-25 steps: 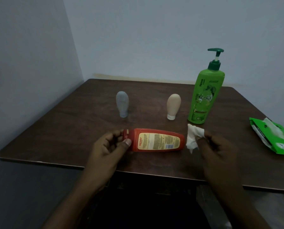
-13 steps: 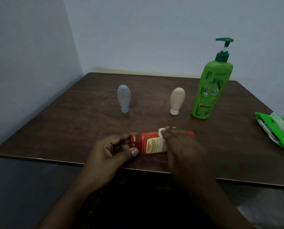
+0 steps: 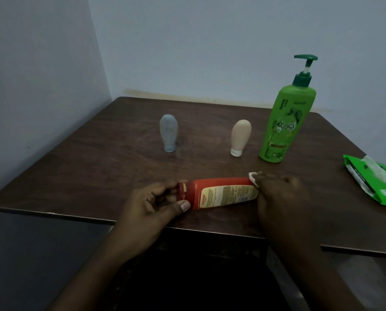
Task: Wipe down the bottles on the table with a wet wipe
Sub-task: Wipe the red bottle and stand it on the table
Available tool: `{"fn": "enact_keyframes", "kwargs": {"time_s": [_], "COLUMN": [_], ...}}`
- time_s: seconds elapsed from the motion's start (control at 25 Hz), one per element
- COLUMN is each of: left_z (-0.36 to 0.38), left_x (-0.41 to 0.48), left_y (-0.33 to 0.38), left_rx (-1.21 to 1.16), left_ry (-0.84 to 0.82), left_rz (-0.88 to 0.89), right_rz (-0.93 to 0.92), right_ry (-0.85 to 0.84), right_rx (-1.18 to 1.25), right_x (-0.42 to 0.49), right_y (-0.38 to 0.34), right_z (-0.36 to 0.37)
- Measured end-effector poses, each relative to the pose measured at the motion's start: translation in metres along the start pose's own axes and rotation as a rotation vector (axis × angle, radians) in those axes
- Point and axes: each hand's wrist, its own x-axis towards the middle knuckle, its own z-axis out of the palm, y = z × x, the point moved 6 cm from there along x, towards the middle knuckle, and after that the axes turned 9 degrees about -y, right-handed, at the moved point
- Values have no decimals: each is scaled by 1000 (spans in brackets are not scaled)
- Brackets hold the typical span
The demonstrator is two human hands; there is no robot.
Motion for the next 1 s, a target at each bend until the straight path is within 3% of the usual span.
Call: {"fn": "enact_keyframes", "kwargs": {"time_s": [0.36,0.72,0.88,1.0], "left_z": [2,-2,1,1], "left_x": [-2,-1,-1,-2], "left_y": [5,1,3,5], "left_rx": [8,20,53,53], "left_ry": [-23,22,16,34], "left_rz": [60,16,19,23], "right_rz": [-341,-21,-80,-199], "right_ry": [-42,-13,41,-22], "right_rx": [227,45,111,185], "right_x": [-10,21,13,6], "right_y": [-117,8,-34,-84], "right_z": [-8,-1,-8,-10]}}
